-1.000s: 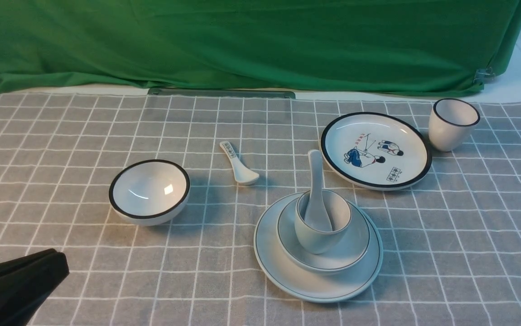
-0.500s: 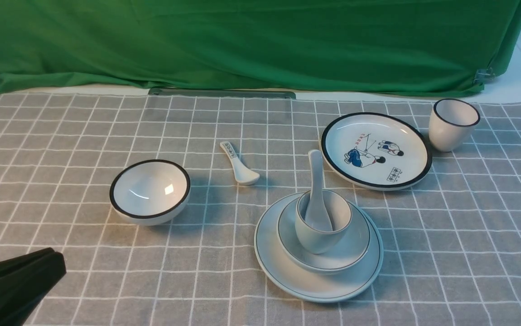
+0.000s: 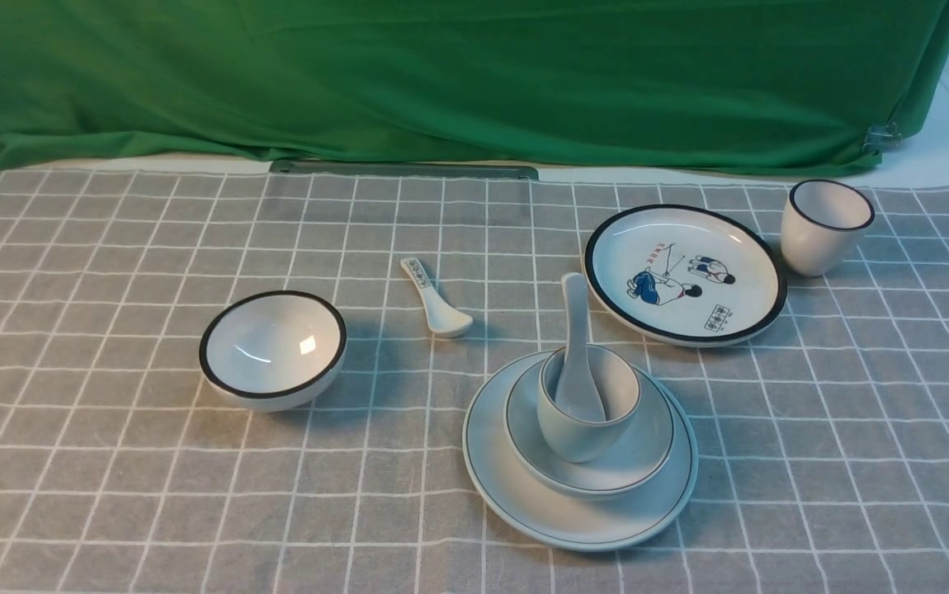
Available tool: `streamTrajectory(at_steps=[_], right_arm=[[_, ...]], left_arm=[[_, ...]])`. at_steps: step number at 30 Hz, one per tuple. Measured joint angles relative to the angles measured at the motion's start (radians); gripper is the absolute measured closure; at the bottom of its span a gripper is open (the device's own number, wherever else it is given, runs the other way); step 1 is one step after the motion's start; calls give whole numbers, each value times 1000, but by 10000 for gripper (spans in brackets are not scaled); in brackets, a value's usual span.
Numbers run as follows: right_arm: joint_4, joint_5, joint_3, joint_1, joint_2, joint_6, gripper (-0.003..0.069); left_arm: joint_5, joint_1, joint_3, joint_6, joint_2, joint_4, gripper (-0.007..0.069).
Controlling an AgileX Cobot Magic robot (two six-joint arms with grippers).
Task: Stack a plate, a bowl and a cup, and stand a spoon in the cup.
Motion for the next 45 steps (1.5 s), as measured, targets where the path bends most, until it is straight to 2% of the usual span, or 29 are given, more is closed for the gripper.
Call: streamTrajectory(at_steps=[6, 36, 40, 44, 45], right_arm=[[0, 0, 0, 0, 0, 0, 589], [0, -1, 2, 0, 0, -13, 558], [0, -9, 66, -3, 1, -19, 551], [0, -49, 192, -103, 2, -32, 543], [0, -69, 263, -153, 2, -41, 540]], left_arm=[[107, 18, 9, 0, -5, 0, 613], [103, 18, 9, -1, -5, 0, 612], [103, 18, 9, -1, -5, 0, 612], [103, 18, 9, -2, -5, 0, 612], [103, 18, 9, 1, -5, 0, 612]])
